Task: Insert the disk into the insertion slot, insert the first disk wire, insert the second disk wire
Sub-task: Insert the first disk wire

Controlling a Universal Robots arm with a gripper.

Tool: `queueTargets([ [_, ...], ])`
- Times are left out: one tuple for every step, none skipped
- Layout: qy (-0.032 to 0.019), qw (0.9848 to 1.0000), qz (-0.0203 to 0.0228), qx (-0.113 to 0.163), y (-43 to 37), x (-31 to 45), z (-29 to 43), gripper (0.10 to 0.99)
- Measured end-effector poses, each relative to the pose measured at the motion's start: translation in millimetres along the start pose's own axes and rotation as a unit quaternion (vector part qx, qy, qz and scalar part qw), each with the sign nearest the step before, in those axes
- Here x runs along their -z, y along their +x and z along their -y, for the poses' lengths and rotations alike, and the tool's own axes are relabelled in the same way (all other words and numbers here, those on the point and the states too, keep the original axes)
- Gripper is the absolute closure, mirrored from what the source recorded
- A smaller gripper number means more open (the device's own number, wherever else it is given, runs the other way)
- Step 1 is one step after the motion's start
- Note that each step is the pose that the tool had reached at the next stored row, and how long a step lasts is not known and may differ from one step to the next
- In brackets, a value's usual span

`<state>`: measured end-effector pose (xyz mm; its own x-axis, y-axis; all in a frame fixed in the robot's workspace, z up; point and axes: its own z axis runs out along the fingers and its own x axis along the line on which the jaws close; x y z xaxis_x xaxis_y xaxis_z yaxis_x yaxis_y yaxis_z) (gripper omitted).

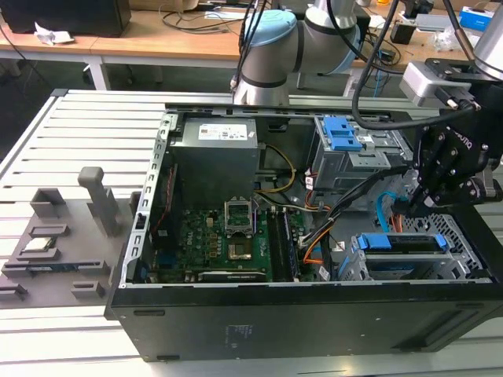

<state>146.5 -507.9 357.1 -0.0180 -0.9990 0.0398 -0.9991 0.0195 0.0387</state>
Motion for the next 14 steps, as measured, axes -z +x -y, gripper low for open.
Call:
queueTargets([
  [0.0000,1.0000,0.0001,0.000,1.5,-0.1,0.0,0.922],
  [0.0000,1.0000,0.0001,0.000,3.1,-0.2,0.0,0.922],
  [0.0000,1.0000,0.0001,0.000,3.9,-0.2,0.0,0.922],
  [0.0000,1.0000,0.0001,0.000,4.6,-0.3,0.0,0.922],
  [0.0000,1.0000,0.0001,0.000,5.6,-0.3,0.1,0.922],
  [0.0000,1.0000,0.0001,0.000,6.3,-0.3,0.1,0.922],
  [0.0000,1.0000,0.0001,0.000,8.0,-0.3,0.1,0.922],
  [0.0000,1.0000,0.0001,0.000,10.1,-0.5,0.1,0.922],
  [0.0000,1.0000,0.0001,0.000,11.6,-0.6,0.2,0.922],
  [0.0000,1.0000,0.0000,0.000,12.8,-0.7,0.2,0.922],
  [0.0000,1.0000,0.0000,0.000,14.4,-0.9,0.2,0.922],
  [0.0000,1.0000,0.0000,0.000,15.8,-1.1,0.3,0.922],
  [0.0000,1.0000,0.0001,0.000,18.2,-1.6,0.3,0.922],
  [0.0000,1.0000,0.0001,0.000,19.5,-2.5,0.4,0.922],
])
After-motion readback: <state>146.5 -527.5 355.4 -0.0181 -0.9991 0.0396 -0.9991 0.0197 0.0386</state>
